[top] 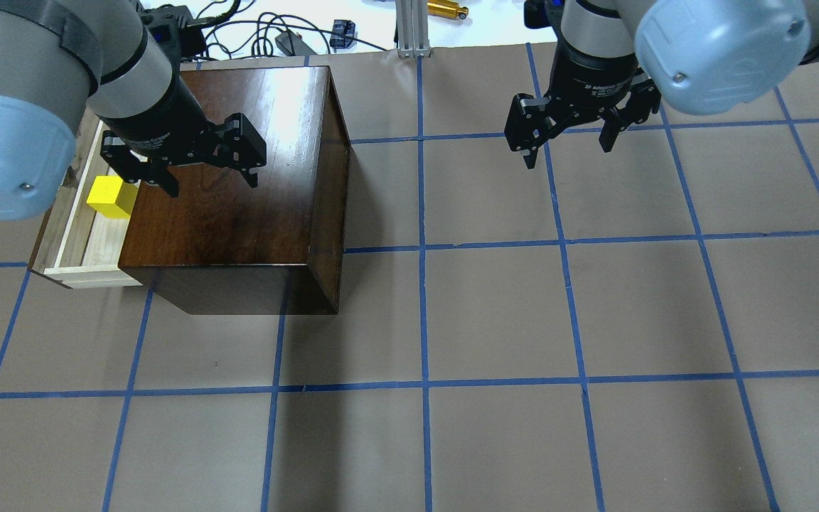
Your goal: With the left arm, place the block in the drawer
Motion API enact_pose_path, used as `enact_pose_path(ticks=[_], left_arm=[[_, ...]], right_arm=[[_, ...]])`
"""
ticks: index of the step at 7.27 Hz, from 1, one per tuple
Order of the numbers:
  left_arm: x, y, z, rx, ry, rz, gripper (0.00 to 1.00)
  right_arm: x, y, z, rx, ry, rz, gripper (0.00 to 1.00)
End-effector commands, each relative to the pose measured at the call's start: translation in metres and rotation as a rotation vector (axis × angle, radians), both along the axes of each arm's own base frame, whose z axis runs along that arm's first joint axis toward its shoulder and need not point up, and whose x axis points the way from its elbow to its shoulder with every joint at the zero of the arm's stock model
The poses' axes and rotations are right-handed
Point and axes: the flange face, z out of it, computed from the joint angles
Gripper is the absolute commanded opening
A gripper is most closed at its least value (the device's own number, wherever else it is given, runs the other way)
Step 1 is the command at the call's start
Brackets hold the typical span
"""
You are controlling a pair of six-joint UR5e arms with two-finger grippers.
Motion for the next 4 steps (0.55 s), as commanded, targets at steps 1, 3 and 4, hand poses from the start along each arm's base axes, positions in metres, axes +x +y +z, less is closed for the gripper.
enact_pose_path(ticks=[1,3,4], left_arm=[[-0.0006,0.0006,0.0006,-0.002,-0.002,-0.008,1.0],[-0.0006,0.0006,0.0006,-0.002,-0.002,-0.011,1.0],[-0.0005,0.001,0.0014,-0.003,-0.003,-0.012,1.0]], right_arm=[[-0.0001,0.0,0.0,0.0,0.001,-0.001,1.0],[-0.0001,0.0,0.0,0.0,0.001,-0.001,1.0],[-0.0001,0.0,0.0,0.0,0.001,0.0,1.0]])
